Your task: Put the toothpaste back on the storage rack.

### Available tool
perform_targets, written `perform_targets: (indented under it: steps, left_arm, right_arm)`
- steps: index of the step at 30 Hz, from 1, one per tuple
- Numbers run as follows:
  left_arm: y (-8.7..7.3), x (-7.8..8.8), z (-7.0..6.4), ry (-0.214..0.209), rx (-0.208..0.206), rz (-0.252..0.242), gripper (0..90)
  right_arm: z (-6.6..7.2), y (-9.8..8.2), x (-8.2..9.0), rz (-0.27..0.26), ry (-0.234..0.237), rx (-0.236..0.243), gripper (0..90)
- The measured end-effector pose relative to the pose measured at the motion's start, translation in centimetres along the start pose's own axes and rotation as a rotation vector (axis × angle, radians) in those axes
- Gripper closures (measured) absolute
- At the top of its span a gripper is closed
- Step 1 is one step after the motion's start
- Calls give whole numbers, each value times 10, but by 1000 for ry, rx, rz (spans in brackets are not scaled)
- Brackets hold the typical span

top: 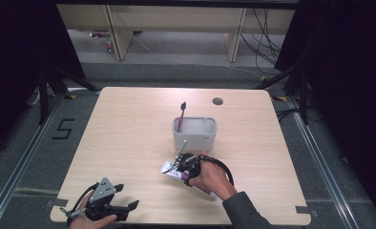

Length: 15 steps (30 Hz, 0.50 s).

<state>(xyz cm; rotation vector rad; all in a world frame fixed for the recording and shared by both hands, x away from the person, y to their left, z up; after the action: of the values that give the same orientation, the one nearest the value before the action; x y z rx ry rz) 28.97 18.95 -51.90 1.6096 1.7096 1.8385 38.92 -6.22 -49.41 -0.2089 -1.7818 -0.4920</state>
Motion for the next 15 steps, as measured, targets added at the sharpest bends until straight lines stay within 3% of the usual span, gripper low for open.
perform_targets:
  steps: [1, 2, 4, 5, 13, 15]
  left_arm:
    - [0, 0, 0, 0, 1, -1, 186]
    - [0, 0, 0, 0, 0, -1, 186]
    - [0, 0, 0, -1, 0, 1, 186]
    - [0, 0, 0, 5, 0, -4, 186]
    - [0, -1, -1, -4, 3, -2, 186]
    - [0, 0, 0, -4, -4, 7, 186]
  right_arm:
    - [0, -1, 3, 6, -1, -34, 686]
    - [-4, -1, 5, -23, -4, 0, 686]
    - [-4, -1, 12, -46, 4, -67, 686]
    - [-5, -1, 15, -68, 14, -73, 686]
    - [-22, -7, 41, -321, -18, -169, 687]
    - [-25, -10, 45, -362, -24, -185, 686]
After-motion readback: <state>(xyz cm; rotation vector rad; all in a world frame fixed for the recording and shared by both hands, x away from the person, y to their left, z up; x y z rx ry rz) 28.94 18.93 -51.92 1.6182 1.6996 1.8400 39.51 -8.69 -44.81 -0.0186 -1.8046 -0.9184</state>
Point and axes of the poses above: each handheld gripper's, and its own axes: x roughly backward along the jaws, y roughly out of its top, z roughly to its left, the point moved 4 cm from there along -x, roughly forward along the jaws, and after that the axes turned 11 degrees about -y, right-handed, at the moved point
